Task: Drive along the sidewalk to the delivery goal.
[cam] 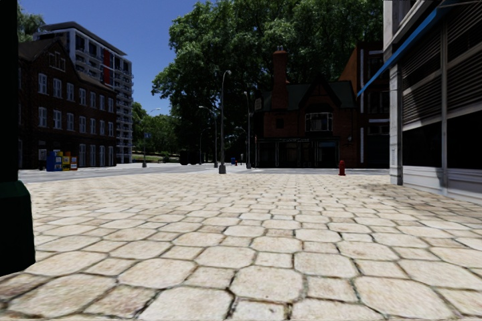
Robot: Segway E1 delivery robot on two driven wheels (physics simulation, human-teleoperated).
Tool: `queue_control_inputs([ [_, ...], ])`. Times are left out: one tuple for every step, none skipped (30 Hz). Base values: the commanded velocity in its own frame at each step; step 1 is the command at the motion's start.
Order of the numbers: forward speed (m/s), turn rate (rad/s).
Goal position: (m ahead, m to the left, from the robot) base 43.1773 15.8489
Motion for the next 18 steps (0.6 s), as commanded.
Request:
queue_control_inputs([
  [1.91,0.00],
  [1.91,0.00],
  [1.91,0.00],
  [1.91,0.00],
  [1.91,0.00],
  [1.91,0.00],
  [1.91,0.00],
  [1.91,0.00],
  [1.91,0.00],
  [1.91,0.00],
  [1.91,0.00],
  [1.91,0.00],
  [1.91,0.00],
  [1.91,0.11],
  [1.91,0.25],
  [1.91,0.33],
  [1.91,0.44],
  [1.91,0.47],
])
